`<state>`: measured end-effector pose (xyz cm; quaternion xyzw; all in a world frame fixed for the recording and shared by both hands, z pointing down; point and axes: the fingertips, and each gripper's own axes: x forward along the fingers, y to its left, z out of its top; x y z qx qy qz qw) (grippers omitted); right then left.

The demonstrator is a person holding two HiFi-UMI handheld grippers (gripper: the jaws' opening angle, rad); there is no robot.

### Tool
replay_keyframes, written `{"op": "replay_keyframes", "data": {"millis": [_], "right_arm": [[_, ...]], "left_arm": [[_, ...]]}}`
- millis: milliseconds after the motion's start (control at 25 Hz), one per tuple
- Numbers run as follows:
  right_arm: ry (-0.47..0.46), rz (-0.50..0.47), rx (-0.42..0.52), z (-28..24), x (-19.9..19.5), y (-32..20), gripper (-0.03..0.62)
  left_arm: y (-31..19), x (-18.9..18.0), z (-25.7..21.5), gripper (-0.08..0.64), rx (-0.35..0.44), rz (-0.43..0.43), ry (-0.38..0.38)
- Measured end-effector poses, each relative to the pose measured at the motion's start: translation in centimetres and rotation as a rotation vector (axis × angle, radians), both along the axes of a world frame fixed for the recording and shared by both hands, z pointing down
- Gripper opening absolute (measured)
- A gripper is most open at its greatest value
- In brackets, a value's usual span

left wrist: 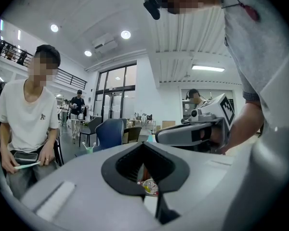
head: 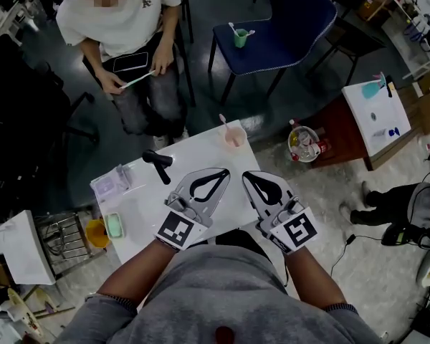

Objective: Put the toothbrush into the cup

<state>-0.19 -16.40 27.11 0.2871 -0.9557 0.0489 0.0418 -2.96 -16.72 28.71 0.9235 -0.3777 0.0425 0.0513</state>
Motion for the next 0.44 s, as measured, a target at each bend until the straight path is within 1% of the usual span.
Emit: {"op": "replay_keyframes", "data": {"millis": [440], "right_arm": [[-0.004,-0.004,-0.012,0.05,-0.41,0.23,0.007]], "left_arm": [[-0.27,-0.01,-0.22,0.008,0.005,0.002,0.002]]}}
